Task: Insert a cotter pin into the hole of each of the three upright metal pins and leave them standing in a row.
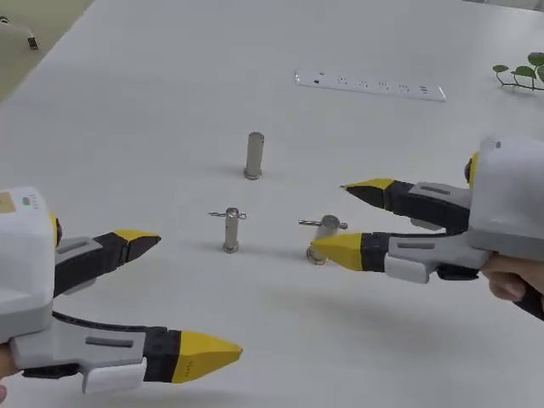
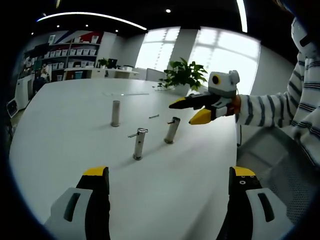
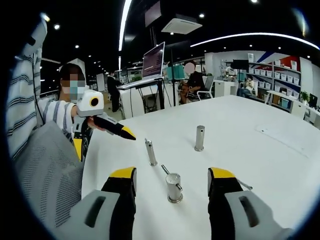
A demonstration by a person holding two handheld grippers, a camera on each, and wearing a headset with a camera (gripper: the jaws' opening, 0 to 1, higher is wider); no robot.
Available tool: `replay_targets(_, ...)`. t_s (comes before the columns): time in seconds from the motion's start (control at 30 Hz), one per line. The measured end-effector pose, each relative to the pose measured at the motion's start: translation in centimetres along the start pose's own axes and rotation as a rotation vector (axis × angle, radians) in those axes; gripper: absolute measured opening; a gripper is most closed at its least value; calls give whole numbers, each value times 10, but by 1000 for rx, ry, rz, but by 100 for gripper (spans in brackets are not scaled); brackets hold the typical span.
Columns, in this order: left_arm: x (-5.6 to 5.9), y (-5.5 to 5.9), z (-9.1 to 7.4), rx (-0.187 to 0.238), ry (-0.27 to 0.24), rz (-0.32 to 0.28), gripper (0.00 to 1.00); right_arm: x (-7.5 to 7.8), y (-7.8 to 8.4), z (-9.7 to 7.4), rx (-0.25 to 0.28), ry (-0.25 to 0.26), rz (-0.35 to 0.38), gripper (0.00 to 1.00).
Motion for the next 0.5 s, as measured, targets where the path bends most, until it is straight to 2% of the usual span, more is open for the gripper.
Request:
replay_targets(0.1, -1, -5, -2, 10, 0, 8, 99, -2, -3, -8, 25, 33, 33, 55)
replay_targets(0.33, -5, -18, -3, 26, -2, 42, 99, -6, -8, -35, 73, 108, 123, 68)
replay_targets(0.5, -7, -27, 1, 29, 5, 69, 99, -6, -5, -52, 71, 156, 137, 73)
Point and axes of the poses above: the centre of the closed fingertips' face, and the gripper's own axes: z roughly forward along the fingers, x roughly to its right, y roughly out of its underside, the point moved 3 cm from there along -z, roughly backward along the fingers, and after that the axes turned 2 degrees about z, right-handed, at the moved point
